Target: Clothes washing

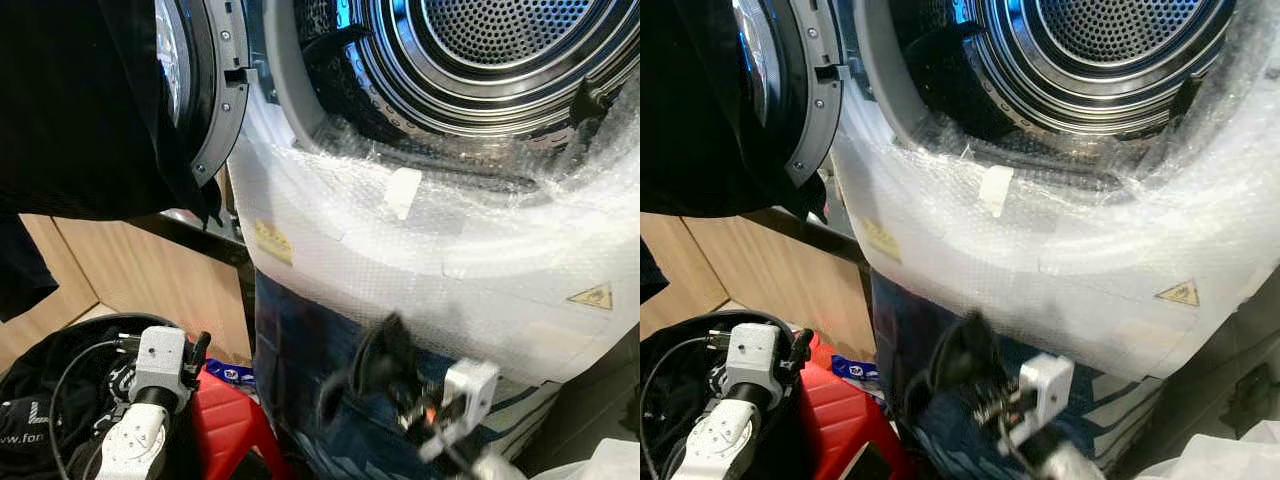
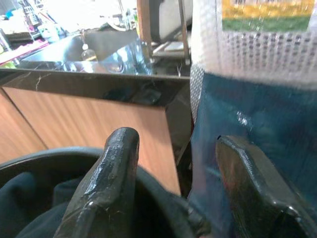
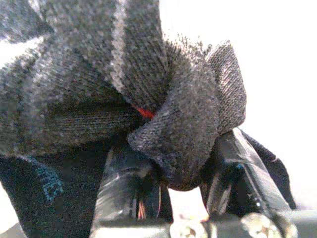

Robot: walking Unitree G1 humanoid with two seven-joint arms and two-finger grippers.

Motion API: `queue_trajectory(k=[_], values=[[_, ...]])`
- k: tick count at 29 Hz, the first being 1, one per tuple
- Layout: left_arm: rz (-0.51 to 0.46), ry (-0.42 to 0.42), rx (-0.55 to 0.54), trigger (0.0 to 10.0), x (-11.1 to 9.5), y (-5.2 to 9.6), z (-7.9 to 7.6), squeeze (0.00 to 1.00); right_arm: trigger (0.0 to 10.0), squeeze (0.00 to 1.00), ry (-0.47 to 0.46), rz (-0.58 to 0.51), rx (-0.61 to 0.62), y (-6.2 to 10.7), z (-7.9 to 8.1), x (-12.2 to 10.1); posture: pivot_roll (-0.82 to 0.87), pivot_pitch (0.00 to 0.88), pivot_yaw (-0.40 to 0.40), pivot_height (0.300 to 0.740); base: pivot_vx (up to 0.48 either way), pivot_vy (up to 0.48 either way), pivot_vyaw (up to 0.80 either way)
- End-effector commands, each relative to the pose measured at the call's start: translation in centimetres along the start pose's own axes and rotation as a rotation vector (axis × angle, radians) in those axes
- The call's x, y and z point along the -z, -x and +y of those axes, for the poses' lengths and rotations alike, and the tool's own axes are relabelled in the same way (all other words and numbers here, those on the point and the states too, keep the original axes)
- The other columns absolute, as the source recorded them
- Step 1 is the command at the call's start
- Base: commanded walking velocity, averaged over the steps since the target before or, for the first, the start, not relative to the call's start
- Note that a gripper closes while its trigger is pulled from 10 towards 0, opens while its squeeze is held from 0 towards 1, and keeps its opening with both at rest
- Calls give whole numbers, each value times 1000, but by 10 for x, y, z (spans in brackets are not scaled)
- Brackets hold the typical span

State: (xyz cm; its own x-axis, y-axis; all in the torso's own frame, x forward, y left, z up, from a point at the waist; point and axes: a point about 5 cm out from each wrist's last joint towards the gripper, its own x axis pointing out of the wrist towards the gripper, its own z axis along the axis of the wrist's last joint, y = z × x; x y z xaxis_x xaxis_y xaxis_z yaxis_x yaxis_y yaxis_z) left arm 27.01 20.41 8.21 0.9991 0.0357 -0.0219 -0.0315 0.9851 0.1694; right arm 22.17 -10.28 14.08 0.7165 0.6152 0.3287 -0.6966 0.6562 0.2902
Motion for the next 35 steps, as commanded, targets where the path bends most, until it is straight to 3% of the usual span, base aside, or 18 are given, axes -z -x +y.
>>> queue_trajectory(k=[1, 10, 11, 12, 15, 18, 26, 31, 35], values=[[3, -16, 3, 10000, 2, -1, -2, 0, 0, 0, -22, -83, -41, -12, 8, -22, -5, 0, 22, 740, 0, 0, 0], [-3, -32, 22, 10000, 3, -6, -8, 0, 0, 0, -9, -350, -142, -67, 19, -97, -8, 0, 13, 740, 0, 0, 0], [-3, -32, 22, 10000, 3, -6, -8, 0, 0, 0, -9, -350, -142, -67, 19, -97, -8, 0, 13, 740, 0, 0, 0], [-1, -26, 13, 10000, 3, -7, -8, 0, 0, 0, 2, -378, -158, -81, 20, -113, -10, 0, 11, 740, 0, 0, 0], [0, -12, 14, 10000, 4, -7, -8, 0, 0, 0, 7, -403, -165, -93, 19, -127, -14, 0, 6, 740, 0, 0, 0], [2, -5, 15, 10000, 5, -8, -11, 0, 0, 0, 44, -441, -155, -126, 14, -156, -21, 0, 6, 740, 0, 0, 0], [5, -12, 32, 10000, 5, -10, -16, 0, 0, 0, 101, -400, -147, -165, 11, -186, -29, 5, 3, 740, 0, 0, 0], [0, -20, 51, 10000, 3, -15, -17, 0, 0, 0, 229, -291, -48, -207, -5, -213, -44, 37, -1, 740, 0, 0, 0], [-1, -28, 55, 10000, 2, -16, -19, 0, 0, 0, 302, -234, 49, -225, -13, -226, -54, 49, -7, 740, 0, 0, 0]])
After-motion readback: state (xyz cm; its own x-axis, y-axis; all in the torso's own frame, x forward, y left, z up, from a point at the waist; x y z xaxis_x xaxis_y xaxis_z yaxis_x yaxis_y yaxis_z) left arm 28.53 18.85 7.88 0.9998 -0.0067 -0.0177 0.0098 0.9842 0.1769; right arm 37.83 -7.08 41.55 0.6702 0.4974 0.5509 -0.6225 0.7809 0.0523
